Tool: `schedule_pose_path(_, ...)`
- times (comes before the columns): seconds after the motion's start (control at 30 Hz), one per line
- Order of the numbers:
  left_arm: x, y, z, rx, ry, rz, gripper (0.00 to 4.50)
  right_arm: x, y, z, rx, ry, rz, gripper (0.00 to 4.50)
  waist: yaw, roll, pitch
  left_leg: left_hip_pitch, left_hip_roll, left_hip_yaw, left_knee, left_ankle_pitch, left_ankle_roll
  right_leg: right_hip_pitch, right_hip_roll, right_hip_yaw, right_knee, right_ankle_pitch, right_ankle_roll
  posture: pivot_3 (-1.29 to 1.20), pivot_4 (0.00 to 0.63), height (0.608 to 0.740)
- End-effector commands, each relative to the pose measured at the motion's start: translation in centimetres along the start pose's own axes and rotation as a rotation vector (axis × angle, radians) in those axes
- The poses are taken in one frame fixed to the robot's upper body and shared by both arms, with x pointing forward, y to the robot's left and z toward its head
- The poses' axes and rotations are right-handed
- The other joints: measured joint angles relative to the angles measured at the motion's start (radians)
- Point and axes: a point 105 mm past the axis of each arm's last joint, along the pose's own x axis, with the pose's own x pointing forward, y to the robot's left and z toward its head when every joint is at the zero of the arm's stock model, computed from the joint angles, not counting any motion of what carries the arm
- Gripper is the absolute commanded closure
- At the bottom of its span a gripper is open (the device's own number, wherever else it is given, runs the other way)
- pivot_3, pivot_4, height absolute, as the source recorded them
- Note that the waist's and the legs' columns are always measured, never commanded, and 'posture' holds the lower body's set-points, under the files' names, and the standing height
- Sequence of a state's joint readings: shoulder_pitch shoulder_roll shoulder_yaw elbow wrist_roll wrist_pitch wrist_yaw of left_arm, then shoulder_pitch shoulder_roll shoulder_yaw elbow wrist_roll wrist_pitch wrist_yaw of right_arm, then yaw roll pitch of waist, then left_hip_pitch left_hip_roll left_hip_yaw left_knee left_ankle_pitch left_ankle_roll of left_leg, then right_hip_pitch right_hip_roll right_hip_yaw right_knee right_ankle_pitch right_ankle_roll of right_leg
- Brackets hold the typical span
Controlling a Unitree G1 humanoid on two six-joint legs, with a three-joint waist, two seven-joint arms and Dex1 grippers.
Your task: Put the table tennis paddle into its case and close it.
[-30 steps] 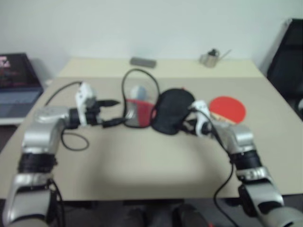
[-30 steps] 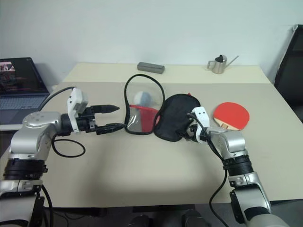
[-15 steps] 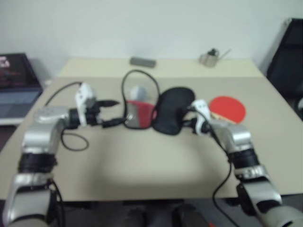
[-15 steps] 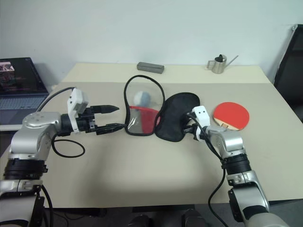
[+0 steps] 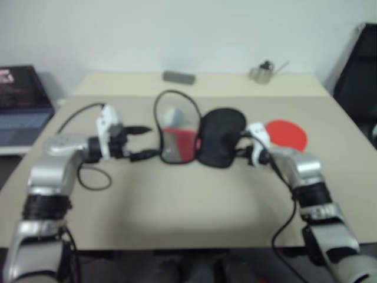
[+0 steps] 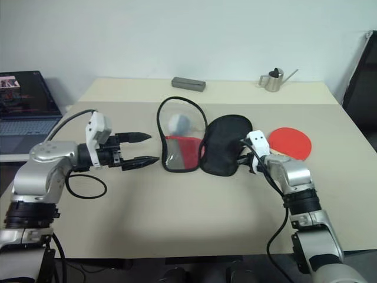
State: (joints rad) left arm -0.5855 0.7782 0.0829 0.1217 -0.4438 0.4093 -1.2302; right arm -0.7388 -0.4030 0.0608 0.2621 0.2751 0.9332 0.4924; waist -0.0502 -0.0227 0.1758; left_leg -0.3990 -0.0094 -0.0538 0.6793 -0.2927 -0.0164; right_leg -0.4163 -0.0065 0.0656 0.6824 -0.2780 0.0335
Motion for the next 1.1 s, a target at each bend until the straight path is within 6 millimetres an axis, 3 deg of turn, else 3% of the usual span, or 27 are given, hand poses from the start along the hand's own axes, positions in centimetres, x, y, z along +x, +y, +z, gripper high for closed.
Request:
schedule_pose_path(0.03,0.2,-0.8,1.7,0.028,-0.054,-0.027,0.0,-0.9,-1.1,0.9,-0.017,-0.013,-0.02,4.47,-0.001,0.0,0.0,0.0,0.0,0.0,0.0,0.0,0.0,0.0,0.0,0.0,0.0,0.0,0.0,0.0,0.15,0.74)
schedule_pose_path(0.63,0.6,-1.1,1.8,0.013,-0.054,-0.048,0.0,-1.5,-3.3,0.2,-0.074,0.029,-0.074,4.47,0.0,0.0,0.0,0.0,0.0,0.0,0.0,0.0,0.0,0.0,0.0,0.0,0.0,0.0,0.0,0.0,0.15,0.74)
schedule_pose_path(0.73,0.7,-1.1,1.8,0.012,-0.053,-0.047,0.0,-1.7,-4.1,0.4,-0.083,0.025,-0.11,3.85,0.0,0.0,0.0,0.0,0.0,0.0,0.0,0.0,0.0,0.0,0.0,0.0,0.0,0.0,0.0,0.0,0.15,0.74)
schedule_pose_path(0.9,1.0,-1.2,1.7,0.011,-0.056,-0.051,0.0,-2.5,-5.5,0.9,-0.097,0.012,-0.163,2.2,0.001,0.0,0.0,0.0,0.0,0.0,0.0,0.0,0.0,0.0,0.0,0.0,0.0,0.0,0.0,0.0,0.15,0.74)
schedule_pose_path(1.1,1.1,-1.3,1.9,0.012,-0.064,-0.058,0.0,-5.7,-6.2,3.4,-0.073,-0.083,-0.187,2.2,0.002,0.0,0.0,0.0,0.0,0.0,0.0,0.0,0.0,0.0,0.0,0.0,0.0,0.0,0.0,0.0,0.15,0.74)
